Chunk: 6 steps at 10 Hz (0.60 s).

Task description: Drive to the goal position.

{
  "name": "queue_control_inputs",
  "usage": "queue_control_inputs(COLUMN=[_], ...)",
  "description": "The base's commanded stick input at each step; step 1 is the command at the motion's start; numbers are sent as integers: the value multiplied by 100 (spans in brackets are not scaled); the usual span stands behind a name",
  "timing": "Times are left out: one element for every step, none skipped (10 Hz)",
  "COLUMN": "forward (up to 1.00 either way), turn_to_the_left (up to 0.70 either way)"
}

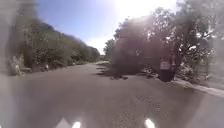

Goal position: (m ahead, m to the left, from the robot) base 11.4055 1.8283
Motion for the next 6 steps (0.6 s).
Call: queue_control_inputs(forward=[50,50,50,50,50,50], turn_to_the_left=[0,0,0,0,0,0])
